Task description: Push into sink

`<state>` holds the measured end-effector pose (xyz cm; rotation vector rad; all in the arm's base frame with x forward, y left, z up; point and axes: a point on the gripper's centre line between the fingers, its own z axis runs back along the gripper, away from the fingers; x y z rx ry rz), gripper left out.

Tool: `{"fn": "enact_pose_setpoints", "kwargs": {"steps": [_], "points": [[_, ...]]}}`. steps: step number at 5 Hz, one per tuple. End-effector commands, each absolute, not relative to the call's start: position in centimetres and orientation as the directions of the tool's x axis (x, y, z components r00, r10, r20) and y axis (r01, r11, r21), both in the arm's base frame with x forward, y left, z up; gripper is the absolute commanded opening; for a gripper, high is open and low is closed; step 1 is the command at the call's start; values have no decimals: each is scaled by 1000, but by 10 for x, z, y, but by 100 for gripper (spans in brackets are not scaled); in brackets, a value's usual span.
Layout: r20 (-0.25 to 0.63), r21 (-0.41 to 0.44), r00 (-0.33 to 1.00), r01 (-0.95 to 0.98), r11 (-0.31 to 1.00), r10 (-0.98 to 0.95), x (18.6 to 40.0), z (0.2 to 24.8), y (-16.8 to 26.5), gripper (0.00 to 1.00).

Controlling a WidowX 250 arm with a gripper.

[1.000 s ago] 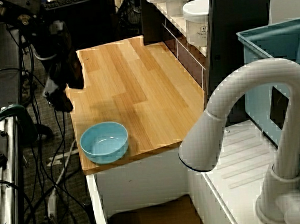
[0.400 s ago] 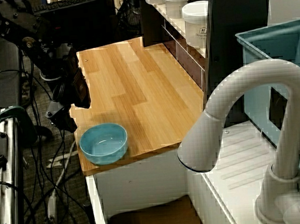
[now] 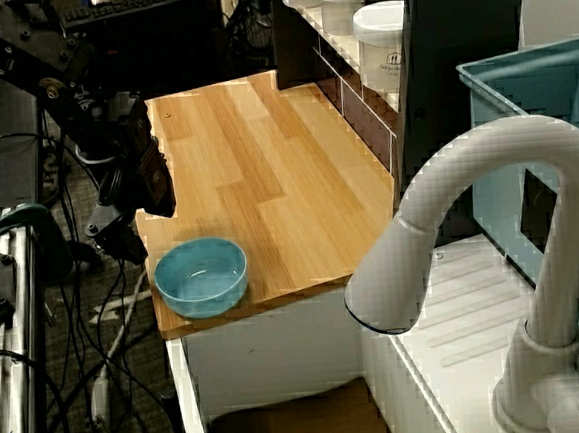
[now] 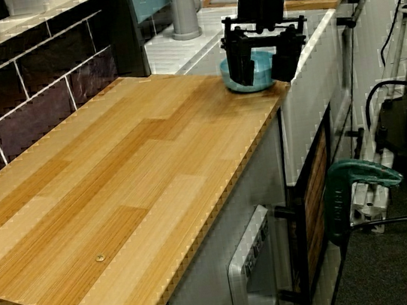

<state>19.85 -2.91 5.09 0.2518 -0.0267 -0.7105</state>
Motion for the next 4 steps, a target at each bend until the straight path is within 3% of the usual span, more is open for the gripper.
{"fn": "enact_pose_setpoints", "kwargs": {"steps": [1, 4], "points": [[-37, 241, 768, 628, 740, -639, 213, 50, -39, 100], [-30, 214, 756, 644, 734, -654, 217, 55, -59, 100]]}}
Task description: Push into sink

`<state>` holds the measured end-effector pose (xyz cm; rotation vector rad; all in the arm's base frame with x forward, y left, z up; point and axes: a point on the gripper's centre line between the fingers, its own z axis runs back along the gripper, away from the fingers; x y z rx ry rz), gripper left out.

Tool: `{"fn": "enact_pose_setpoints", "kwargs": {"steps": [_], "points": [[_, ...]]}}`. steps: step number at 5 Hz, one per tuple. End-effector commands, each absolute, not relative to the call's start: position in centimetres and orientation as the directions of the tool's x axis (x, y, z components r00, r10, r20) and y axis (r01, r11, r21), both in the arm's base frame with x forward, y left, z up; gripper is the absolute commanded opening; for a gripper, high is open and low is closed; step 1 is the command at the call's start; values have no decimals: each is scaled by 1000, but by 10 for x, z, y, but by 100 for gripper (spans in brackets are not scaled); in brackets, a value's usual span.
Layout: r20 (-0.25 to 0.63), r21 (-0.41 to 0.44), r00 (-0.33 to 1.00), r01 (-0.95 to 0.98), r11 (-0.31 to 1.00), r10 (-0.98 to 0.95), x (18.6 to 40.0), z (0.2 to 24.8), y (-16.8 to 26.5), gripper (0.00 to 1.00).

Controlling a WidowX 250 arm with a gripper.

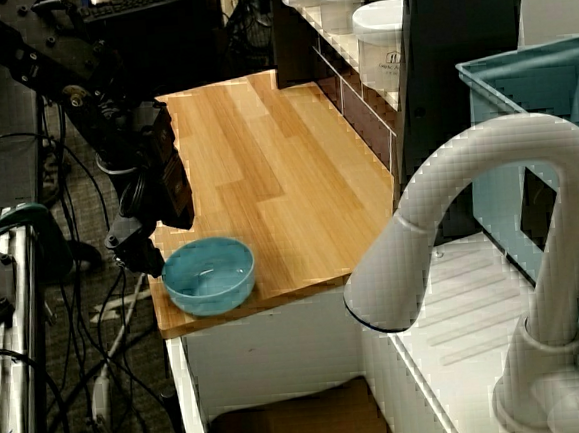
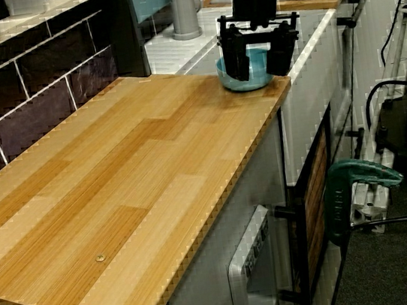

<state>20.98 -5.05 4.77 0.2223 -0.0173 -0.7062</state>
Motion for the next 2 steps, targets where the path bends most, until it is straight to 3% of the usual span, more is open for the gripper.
{"fn": "enact_pose_setpoints", "kwargs": {"steps": [1, 2], "points": [[-32, 212, 762, 637, 741, -646, 221, 54, -61, 100], [-28, 209, 774, 623, 754, -632, 228, 53, -62, 100]]}}
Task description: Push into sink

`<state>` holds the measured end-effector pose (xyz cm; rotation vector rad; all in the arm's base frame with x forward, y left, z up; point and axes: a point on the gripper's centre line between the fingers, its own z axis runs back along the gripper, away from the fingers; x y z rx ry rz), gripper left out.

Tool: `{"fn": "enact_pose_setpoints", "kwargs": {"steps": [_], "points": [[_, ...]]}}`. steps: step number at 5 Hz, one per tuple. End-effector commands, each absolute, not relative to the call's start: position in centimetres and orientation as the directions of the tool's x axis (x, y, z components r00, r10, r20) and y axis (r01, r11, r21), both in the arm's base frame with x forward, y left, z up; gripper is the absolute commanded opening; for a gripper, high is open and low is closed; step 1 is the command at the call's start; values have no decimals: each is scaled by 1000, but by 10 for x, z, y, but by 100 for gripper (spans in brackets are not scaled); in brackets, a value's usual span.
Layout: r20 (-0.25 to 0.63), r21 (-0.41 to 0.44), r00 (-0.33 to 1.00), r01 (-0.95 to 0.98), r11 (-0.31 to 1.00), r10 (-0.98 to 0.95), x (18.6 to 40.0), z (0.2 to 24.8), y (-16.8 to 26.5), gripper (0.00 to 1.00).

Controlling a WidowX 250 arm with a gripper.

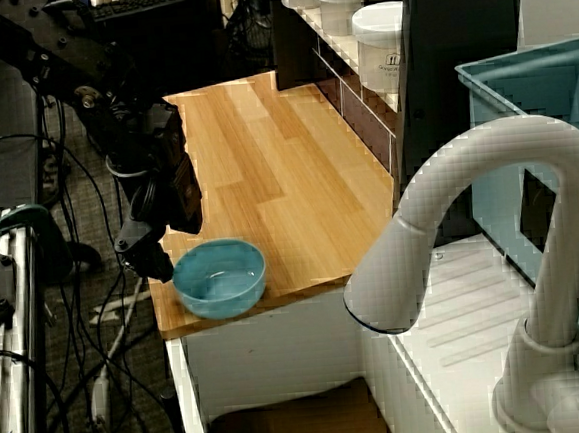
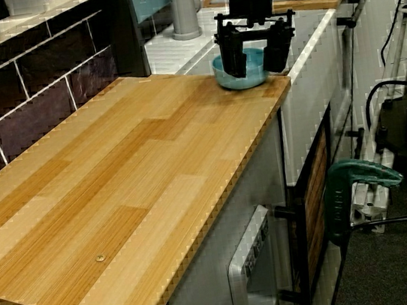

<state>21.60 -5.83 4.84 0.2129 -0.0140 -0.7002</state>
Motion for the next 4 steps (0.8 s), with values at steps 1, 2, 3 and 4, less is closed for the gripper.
{"fn": "enact_pose_setpoints", "kwargs": {"steps": [1, 2, 3, 4], "points": [[-38, 196, 778, 621, 759, -627, 235, 50, -61, 100], [-42, 172, 784, 617, 768, -620, 243, 48, -62, 100], [-46, 169, 786, 614, 771, -616, 253, 43, -69, 100], [-60, 176, 765, 640, 748, -641, 261, 36, -76, 100]]}}
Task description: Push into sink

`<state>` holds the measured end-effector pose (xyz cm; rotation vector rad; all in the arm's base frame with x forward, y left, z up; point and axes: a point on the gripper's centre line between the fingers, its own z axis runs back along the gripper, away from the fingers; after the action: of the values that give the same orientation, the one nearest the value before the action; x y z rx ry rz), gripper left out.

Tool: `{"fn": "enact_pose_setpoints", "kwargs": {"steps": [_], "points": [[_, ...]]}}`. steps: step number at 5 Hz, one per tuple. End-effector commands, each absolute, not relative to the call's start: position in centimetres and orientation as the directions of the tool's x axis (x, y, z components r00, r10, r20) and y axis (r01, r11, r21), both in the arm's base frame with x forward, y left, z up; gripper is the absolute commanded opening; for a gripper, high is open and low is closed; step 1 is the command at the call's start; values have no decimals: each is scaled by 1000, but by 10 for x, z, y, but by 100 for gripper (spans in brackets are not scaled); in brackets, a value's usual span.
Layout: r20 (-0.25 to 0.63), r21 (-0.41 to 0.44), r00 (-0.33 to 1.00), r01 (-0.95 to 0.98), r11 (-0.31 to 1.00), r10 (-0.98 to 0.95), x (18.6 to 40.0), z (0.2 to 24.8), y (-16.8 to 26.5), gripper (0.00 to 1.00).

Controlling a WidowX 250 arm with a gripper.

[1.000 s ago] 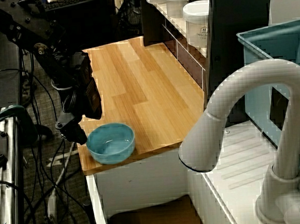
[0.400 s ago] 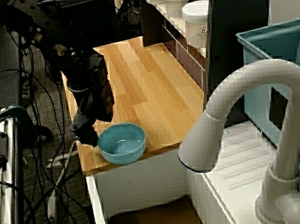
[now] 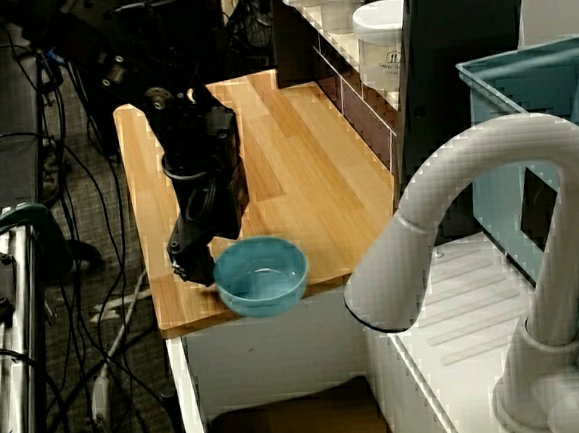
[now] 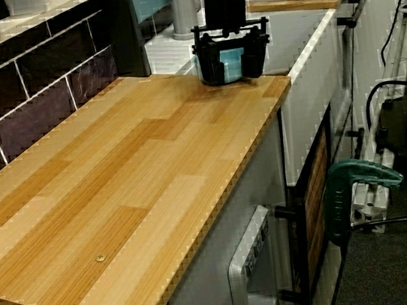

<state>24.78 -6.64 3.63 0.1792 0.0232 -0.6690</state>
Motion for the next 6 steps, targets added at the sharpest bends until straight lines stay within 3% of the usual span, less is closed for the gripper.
{"fn": "enact_pose_setpoints", "kwargs": {"steps": [1, 2, 4, 6], "points": [[-60, 155, 706, 705, 692, -706, 265, 37, -84, 100], [-41, 120, 627, 776, 619, -778, 270, 43, -96, 100], [-39, 126, 441, 892, 433, -897, 264, 53, -99, 100], [24, 153, 509, 849, 506, -861, 266, 73, -78, 100]]}}
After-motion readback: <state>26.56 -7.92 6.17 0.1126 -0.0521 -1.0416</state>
